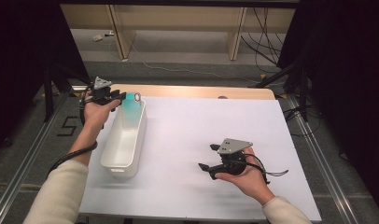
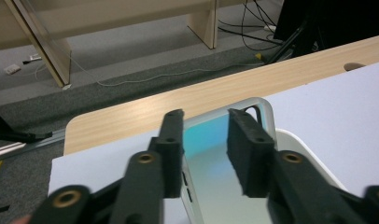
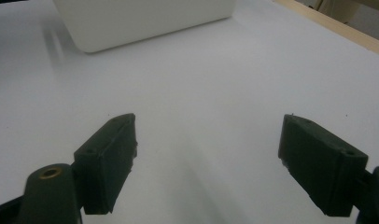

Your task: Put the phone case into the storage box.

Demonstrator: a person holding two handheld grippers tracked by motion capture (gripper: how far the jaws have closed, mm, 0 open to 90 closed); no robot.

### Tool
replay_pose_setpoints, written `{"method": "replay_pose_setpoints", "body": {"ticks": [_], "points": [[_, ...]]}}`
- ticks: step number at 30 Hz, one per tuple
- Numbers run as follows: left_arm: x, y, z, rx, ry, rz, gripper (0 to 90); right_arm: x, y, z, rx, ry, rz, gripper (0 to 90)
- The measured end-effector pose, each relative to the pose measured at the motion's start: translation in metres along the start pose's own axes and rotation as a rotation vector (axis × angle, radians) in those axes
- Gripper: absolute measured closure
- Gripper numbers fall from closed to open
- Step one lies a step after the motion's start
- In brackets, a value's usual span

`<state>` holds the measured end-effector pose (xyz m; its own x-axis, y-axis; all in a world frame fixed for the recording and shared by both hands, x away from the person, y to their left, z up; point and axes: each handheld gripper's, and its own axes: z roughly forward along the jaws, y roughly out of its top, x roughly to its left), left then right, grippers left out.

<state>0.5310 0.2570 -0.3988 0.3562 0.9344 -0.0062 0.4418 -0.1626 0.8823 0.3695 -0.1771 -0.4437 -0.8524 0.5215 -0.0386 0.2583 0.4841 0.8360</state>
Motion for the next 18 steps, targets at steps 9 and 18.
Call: {"method": "replay_pose_setpoints", "body": {"ticks": [9, 18], "points": [[0.004, -0.001, 0.0, 0.052, 0.064, -0.083, 89.8, -0.001, 0.0, -0.001, -0.005, -0.003, 0.004, 20.6], [0.008, 0.0, 0.01, 0.085, 0.114, -0.071, 89.9, -0.001, 0.0, -0.002, -0.006, -0.003, 0.005, 20.6]]}}
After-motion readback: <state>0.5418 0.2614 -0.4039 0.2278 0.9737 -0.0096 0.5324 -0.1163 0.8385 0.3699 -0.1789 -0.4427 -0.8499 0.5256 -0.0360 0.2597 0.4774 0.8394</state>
